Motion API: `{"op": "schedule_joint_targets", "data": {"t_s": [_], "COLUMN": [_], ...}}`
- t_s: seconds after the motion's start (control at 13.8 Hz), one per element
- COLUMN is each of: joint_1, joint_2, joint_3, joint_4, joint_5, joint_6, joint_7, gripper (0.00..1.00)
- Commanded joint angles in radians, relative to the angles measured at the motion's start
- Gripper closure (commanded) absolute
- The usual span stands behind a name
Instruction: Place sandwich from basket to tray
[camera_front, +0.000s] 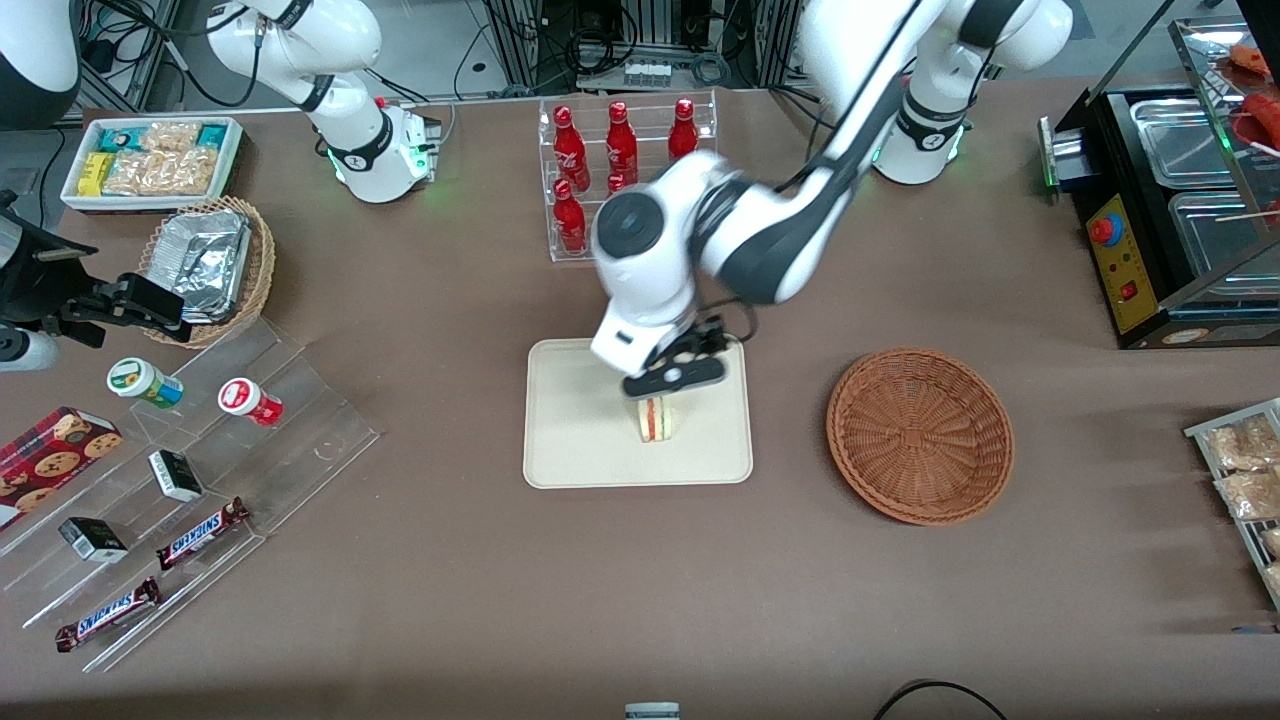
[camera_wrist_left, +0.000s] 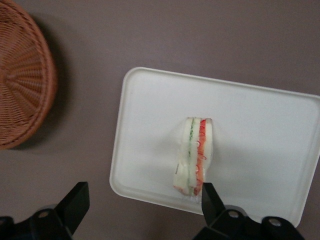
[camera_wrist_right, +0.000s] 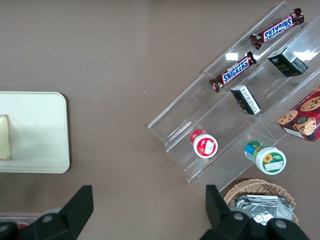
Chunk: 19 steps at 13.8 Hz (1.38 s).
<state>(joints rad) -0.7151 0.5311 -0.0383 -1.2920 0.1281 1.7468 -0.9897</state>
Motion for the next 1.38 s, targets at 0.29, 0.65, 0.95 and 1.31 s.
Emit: {"op": "schedule_joint_targets", "data": {"t_s": [0.29,0.65,0.95,1.31], "joint_1": [0.251,0.465,0.667,0.773], "joint_2": [-0.337,-0.452,-0.581,-0.617], "joint_3": [-0.003,-0.003,-0.002,0.014], "joint_4": [-0.087,-0.140,-0.277,-0.291], "joint_5": [-0.074,-0.078,-0.154,-0.193], "joint_6": [-0.303,-0.412,-0.400,-0.401], "joint_7": [0.242,0.575,0.862,0.947], "gripper": [0.00,0.00,0.00,0.00]}}
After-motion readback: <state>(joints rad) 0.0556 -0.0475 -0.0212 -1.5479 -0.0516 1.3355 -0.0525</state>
